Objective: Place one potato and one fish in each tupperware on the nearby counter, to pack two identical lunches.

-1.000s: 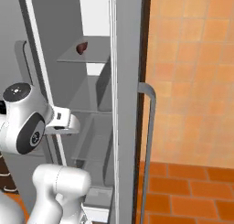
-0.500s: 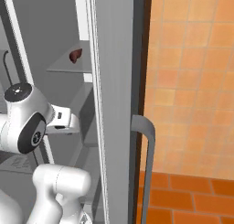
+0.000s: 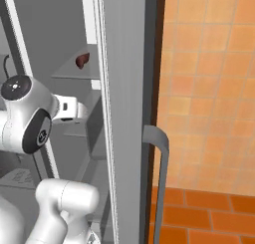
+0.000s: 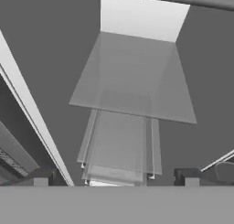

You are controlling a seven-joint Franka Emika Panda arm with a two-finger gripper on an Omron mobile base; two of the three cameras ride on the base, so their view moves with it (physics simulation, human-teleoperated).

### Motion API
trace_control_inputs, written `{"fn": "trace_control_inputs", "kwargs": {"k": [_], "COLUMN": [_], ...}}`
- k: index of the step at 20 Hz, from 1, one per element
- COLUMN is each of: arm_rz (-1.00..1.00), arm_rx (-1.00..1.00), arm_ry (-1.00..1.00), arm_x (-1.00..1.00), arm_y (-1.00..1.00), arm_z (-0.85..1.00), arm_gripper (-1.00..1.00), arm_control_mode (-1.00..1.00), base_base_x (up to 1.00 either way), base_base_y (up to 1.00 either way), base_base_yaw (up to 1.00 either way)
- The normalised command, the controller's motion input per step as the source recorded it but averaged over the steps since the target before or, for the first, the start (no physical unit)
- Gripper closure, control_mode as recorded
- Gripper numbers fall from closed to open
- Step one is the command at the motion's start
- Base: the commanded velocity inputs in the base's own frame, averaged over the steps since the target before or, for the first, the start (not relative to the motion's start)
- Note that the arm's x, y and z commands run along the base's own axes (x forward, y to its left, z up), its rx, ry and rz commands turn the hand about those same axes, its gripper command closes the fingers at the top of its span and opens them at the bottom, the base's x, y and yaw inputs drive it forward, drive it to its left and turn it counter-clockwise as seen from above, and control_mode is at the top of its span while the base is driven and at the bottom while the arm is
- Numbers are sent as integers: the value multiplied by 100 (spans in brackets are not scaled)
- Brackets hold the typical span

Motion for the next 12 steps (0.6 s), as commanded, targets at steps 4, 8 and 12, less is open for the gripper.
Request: {"fn": "trace_control_inputs", "kwargs": {"k": [4,8,12], "arm_rz": [5,14,14], "arm_rx": [1,8,11], "arm_ry": [-4,-9,-3], "arm_x": [36,44,71], "arm_y": [7,6,11], "arm_z": [74,30,24], "arm_gripper": [-100,-100,-100], "arm_control_mode": [-100,-100,-100], "base_base_x": [0,0,0], "base_base_y": [0,0,0], "base_base_yaw": [0,0,0]}}
